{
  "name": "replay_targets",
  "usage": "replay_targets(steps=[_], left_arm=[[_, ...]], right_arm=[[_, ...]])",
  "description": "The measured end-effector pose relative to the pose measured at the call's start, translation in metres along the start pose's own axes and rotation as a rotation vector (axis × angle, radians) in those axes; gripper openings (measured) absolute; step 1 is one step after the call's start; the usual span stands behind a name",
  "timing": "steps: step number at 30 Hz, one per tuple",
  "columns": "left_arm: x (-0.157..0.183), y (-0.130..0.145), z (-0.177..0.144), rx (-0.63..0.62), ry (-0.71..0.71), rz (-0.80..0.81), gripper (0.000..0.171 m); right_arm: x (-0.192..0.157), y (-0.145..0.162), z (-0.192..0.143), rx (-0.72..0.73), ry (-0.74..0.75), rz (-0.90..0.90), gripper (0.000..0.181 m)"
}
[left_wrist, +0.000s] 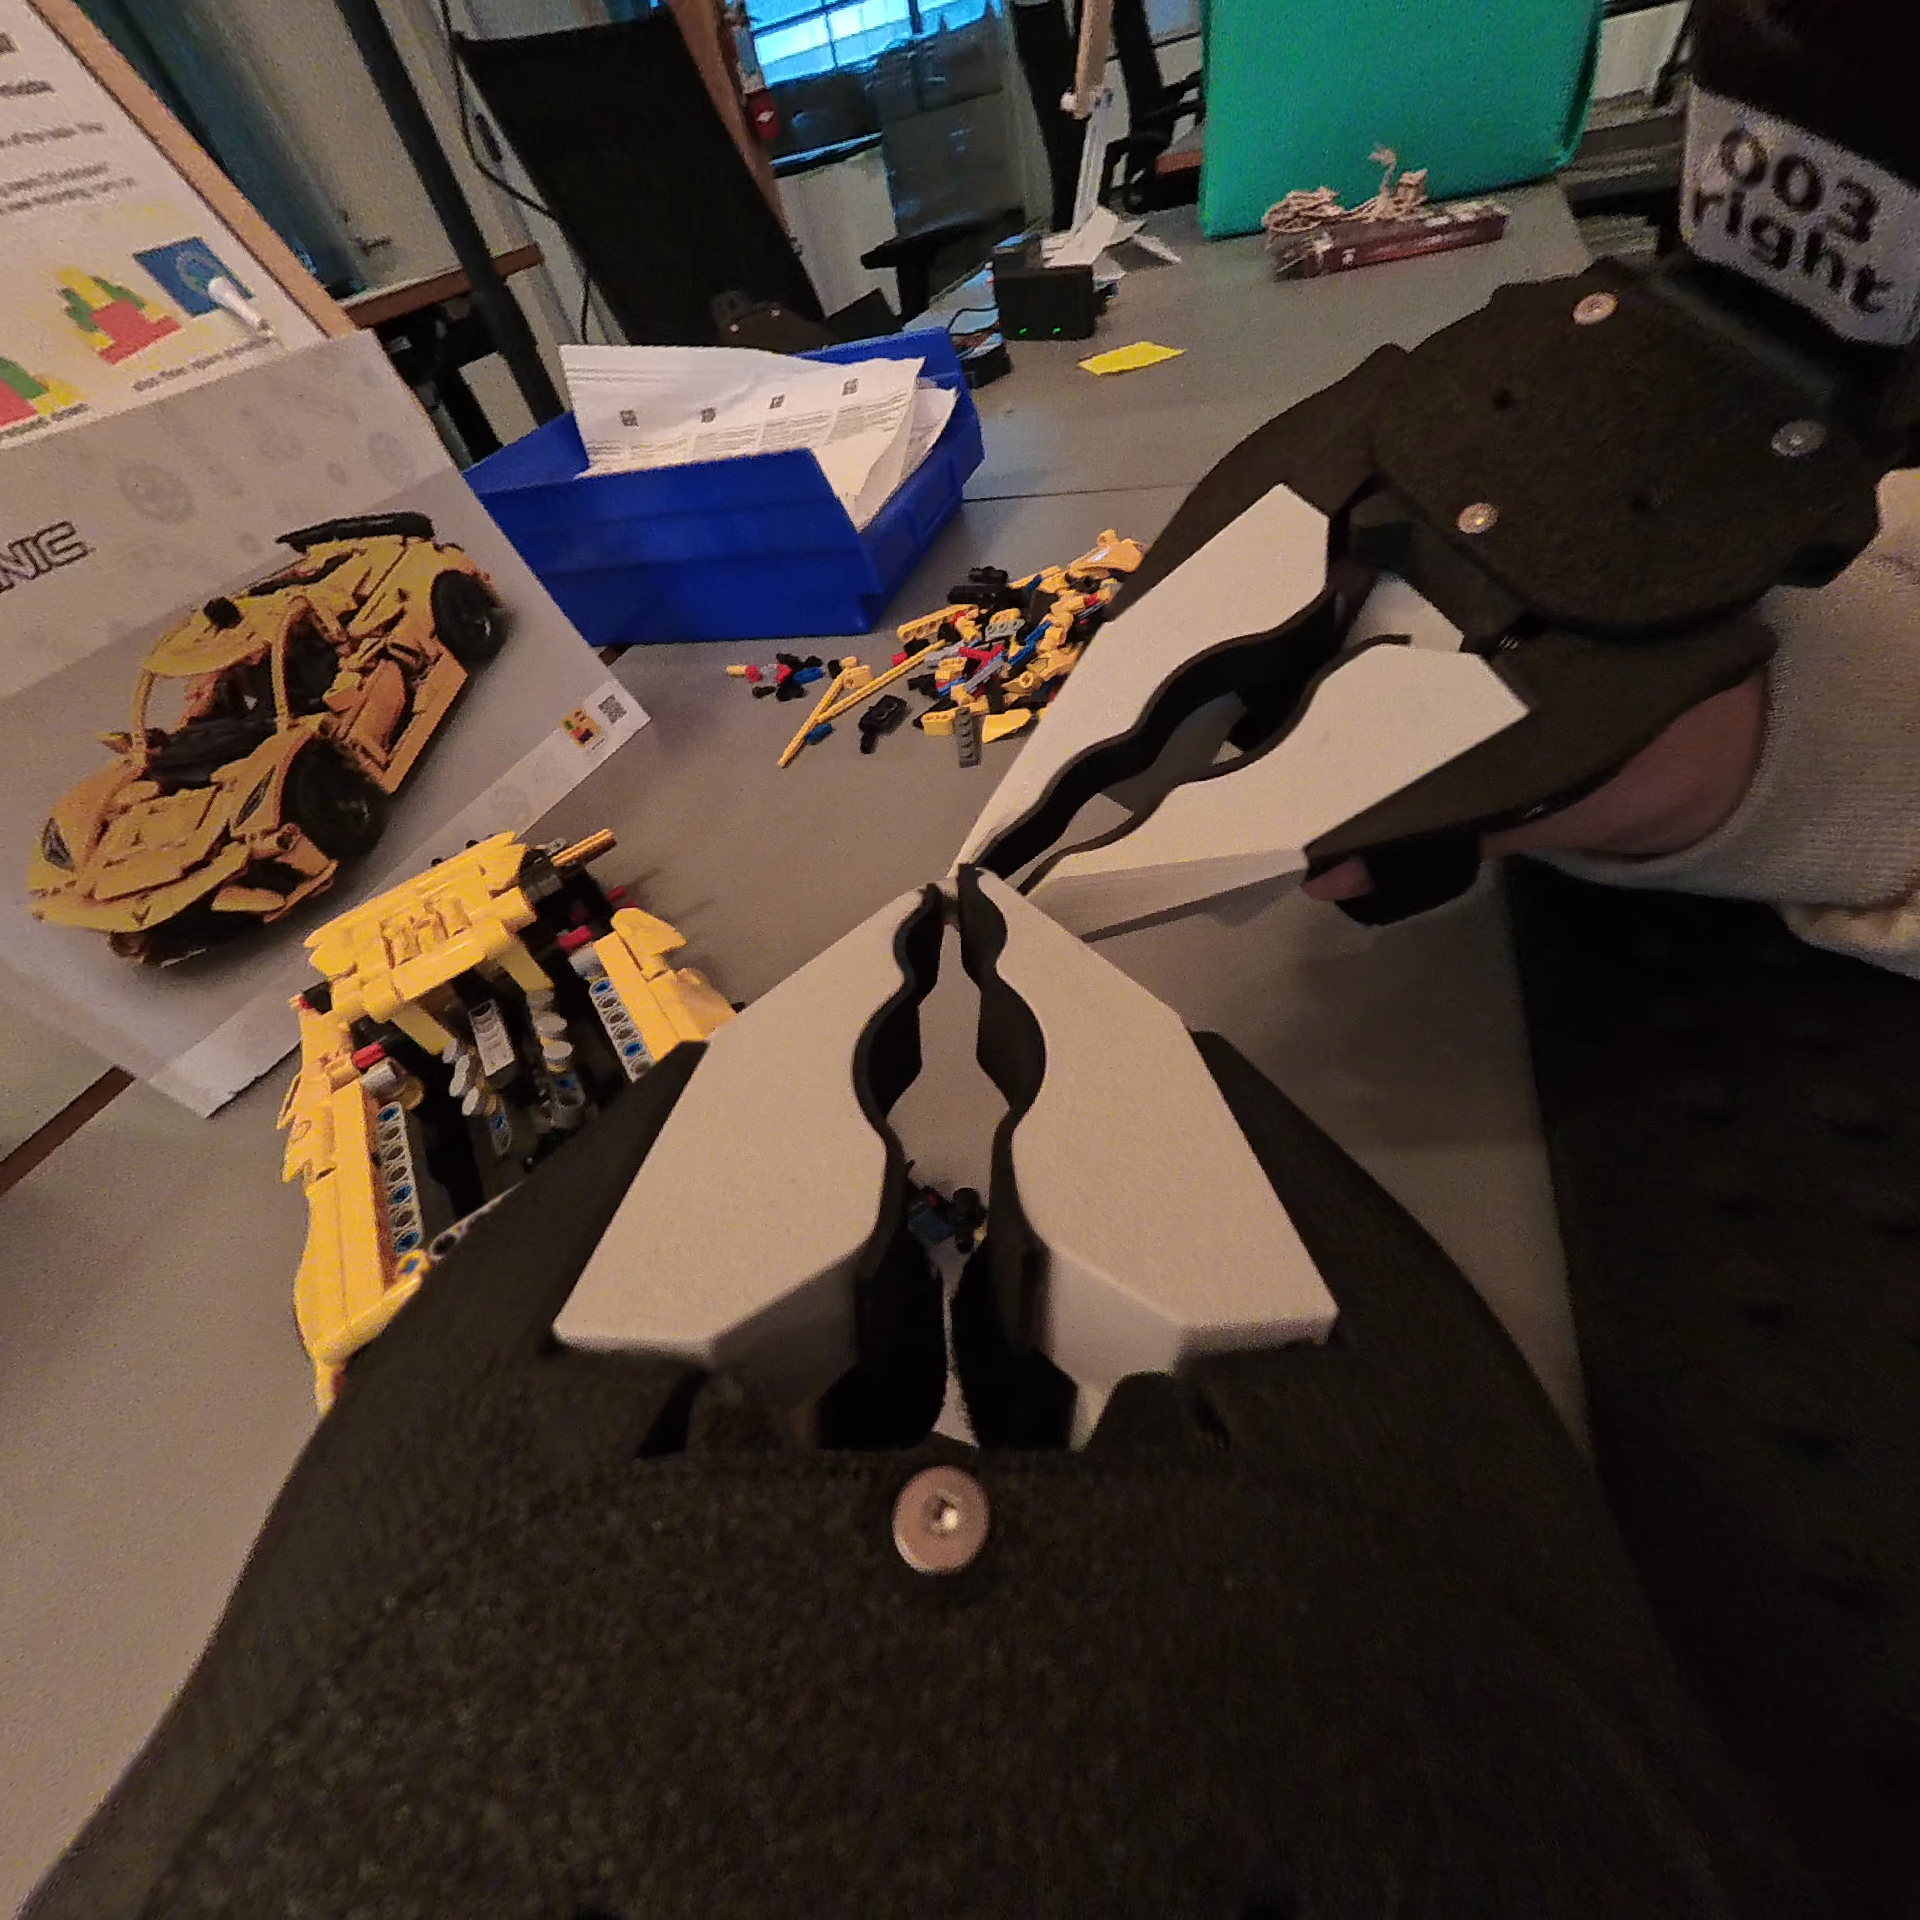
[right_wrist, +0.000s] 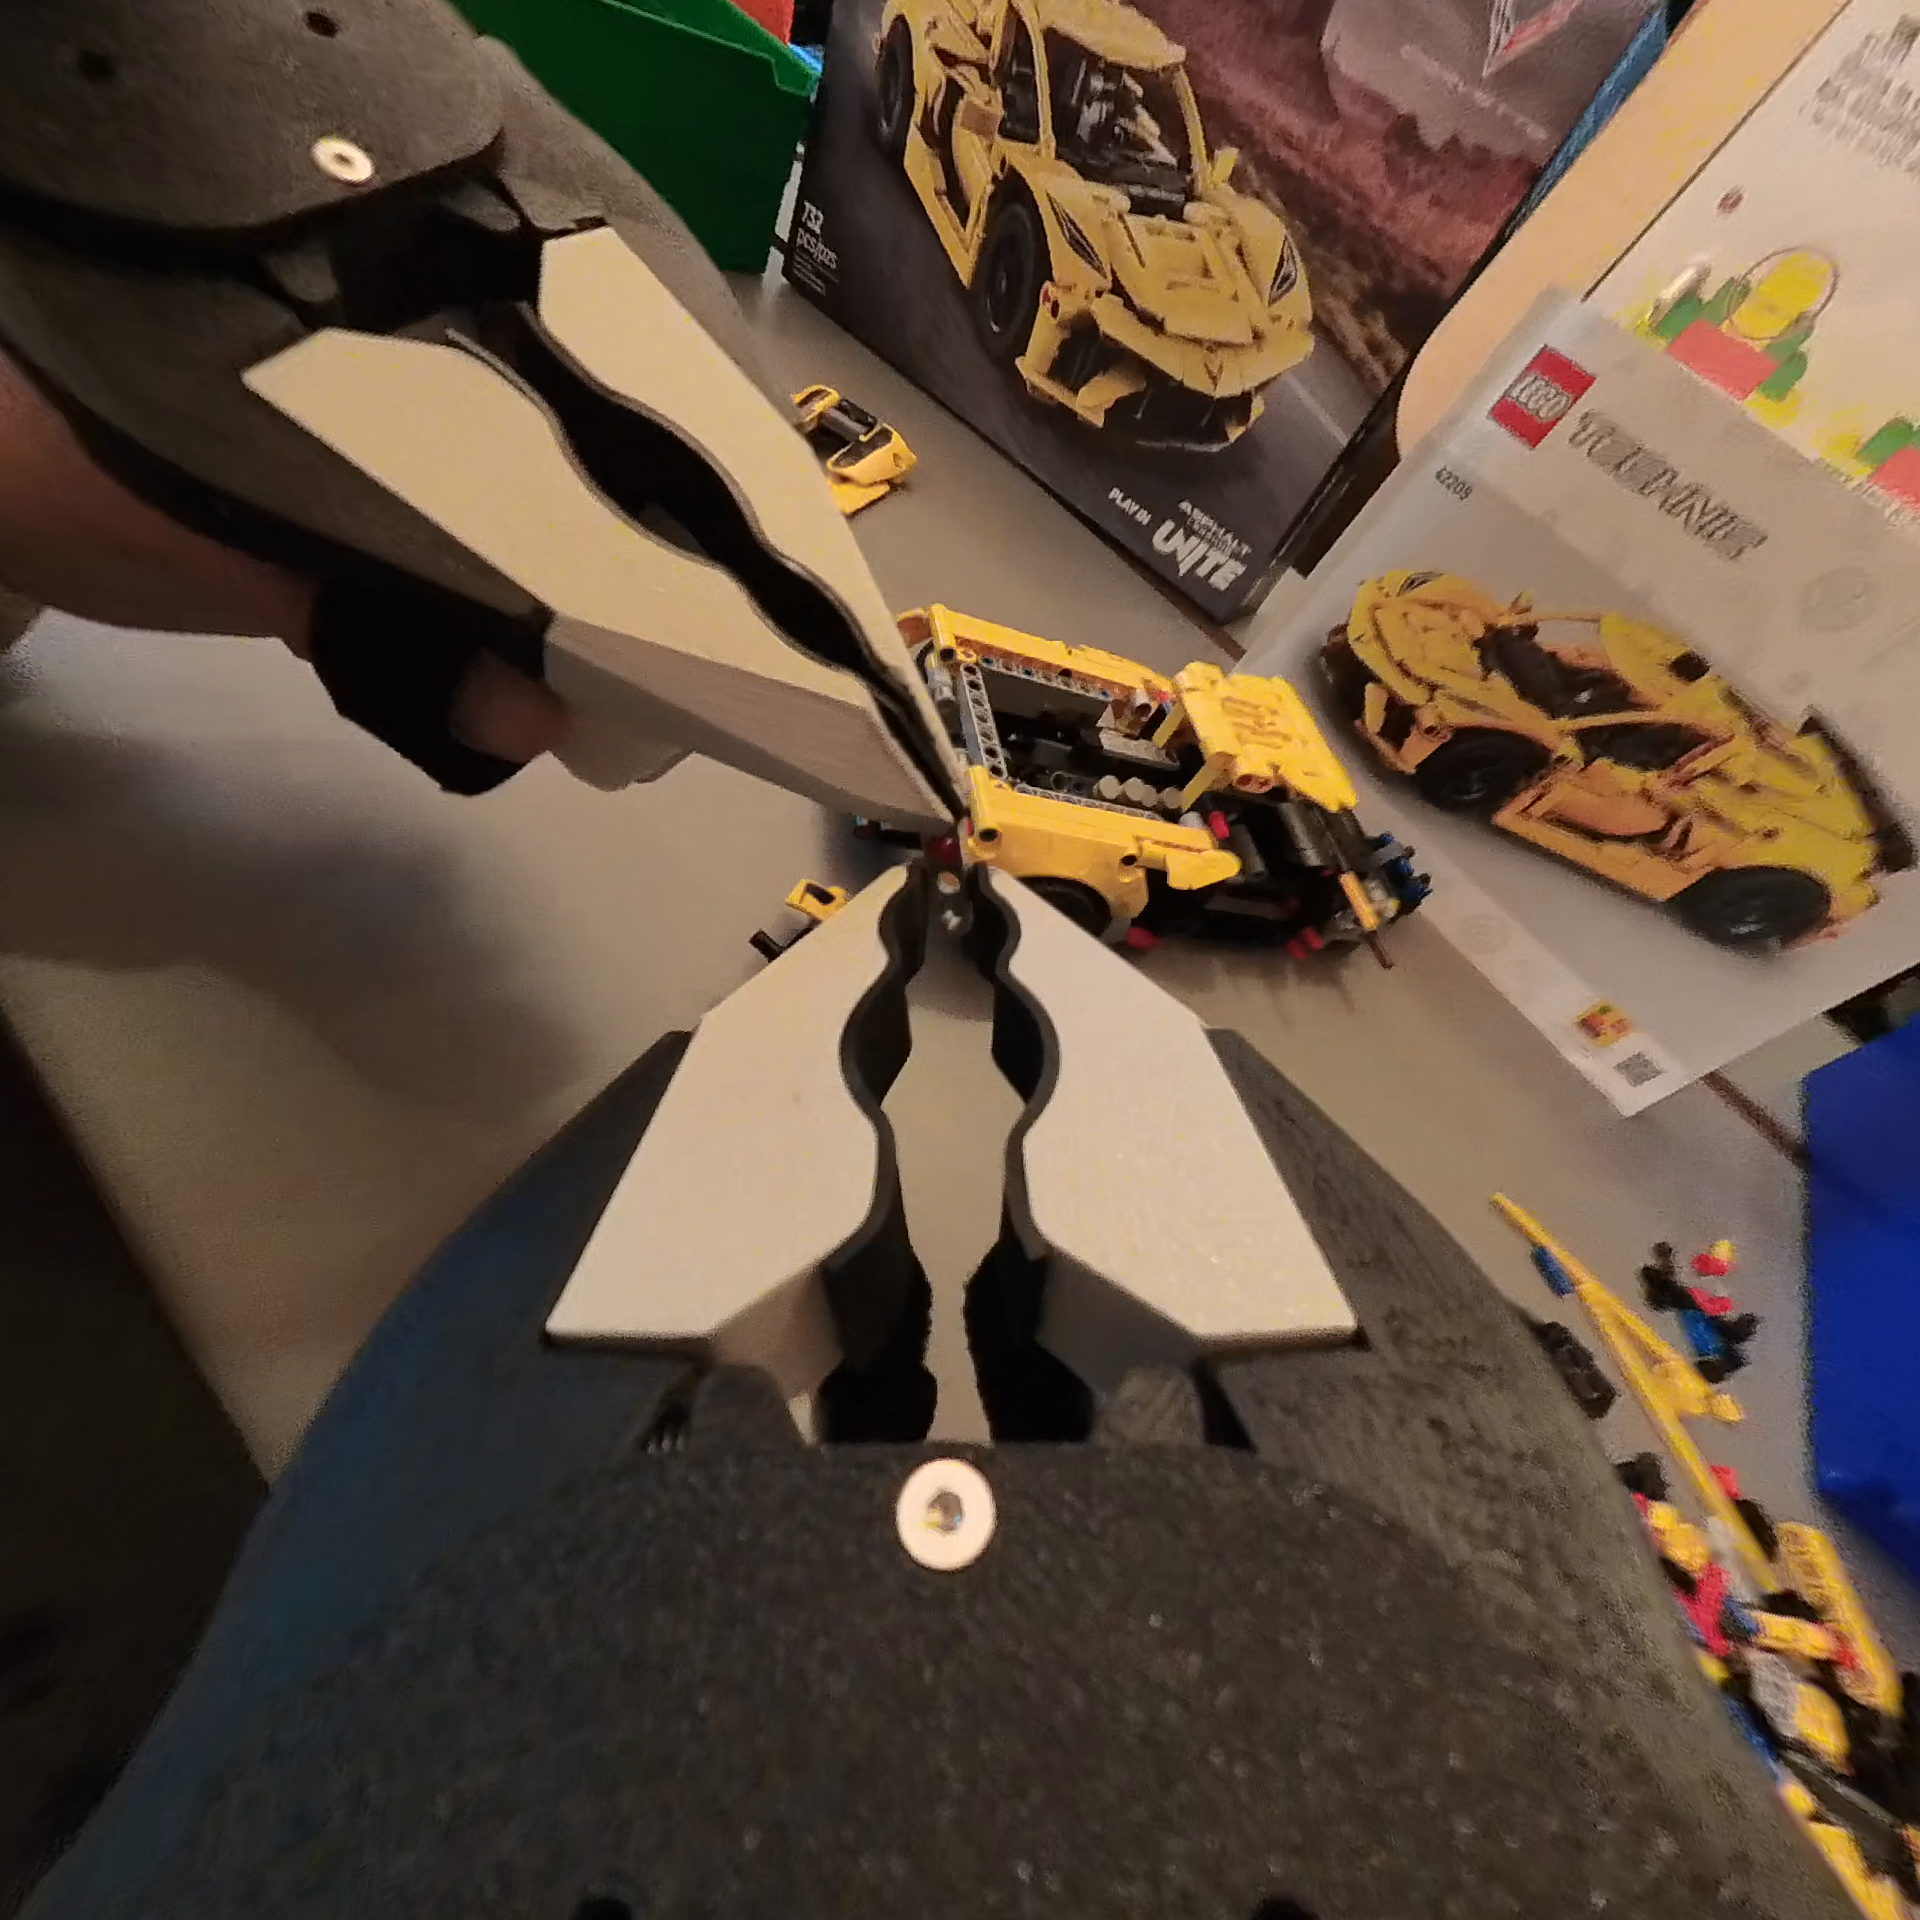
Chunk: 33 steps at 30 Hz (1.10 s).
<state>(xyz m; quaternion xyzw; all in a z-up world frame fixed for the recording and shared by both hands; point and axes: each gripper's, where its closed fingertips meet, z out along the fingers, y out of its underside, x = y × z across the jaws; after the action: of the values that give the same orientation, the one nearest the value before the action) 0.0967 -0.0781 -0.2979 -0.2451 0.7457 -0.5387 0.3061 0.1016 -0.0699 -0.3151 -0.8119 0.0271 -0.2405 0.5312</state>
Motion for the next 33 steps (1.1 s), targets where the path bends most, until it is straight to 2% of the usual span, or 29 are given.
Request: replay_targets(steps=[6,9,12,14,16,18,19,21,22,23,28,30,33], left_arm=[[0.003,0.002,-0.002,0.005,0.061,-0.014,0.003],[0.001,-0.005,-0.004,0.03,0.046,-0.037,0.004],[0.005,-0.002,-0.004,0.02,0.049,0.034,0.002],[0.009,0.001,-0.003,0.004,0.043,0.158,0.002],[0.012,0.0,-0.004,0.007,0.023,0.307,0.002],[0.011,0.003,-0.005,-0.003,-0.011,0.474,0.002],[0.014,0.005,-0.005,0.001,-0.015,0.549,0.002],[0.023,0.009,-0.005,0.025,0.004,0.663,0.002],[0.029,0.008,-0.005,0.048,0.021,0.7,0.002],[0.034,0.005,-0.006,0.08,0.037,0.721,0.002],[0.05,-0.019,-0.018,0.228,0.086,0.696,0.002],[0.053,-0.023,-0.021,0.244,0.093,0.717,0.002],[0.056,-0.023,-0.023,0.238,0.107,0.746,0.002]], right_arm=[[0.001,0.0,-0.004,-0.039,0.098,-0.21,0.006],[0.006,-0.01,-0.01,-0.005,0.229,-0.413,0.006],[0.005,-0.006,-0.008,-0.025,0.273,-0.473,0.006],[0.002,-0.002,-0.007,-0.009,0.218,-0.387,0.007],[0.001,-0.004,-0.011,0.068,0.134,-0.225,0.012],[0.001,-0.007,-0.017,0.119,-0.033,0.03,0.032],[0.0,-0.008,-0.021,0.147,-0.135,0.168,0.034],[-0.004,-0.01,-0.028,0.195,-0.362,0.419,0.02],[-0.003,-0.012,-0.031,0.208,-0.443,0.527,0.025],[-0.006,-0.017,-0.038,0.232,-0.539,0.593,0.023],[-0.014,-0.024,-0.052,0.258,-0.756,0.742,0.014],[-0.02,-0.024,-0.054,0.239,-0.815,0.766,0.013],[-0.025,-0.027,-0.059,0.243,-0.89,0.79,0.002]])
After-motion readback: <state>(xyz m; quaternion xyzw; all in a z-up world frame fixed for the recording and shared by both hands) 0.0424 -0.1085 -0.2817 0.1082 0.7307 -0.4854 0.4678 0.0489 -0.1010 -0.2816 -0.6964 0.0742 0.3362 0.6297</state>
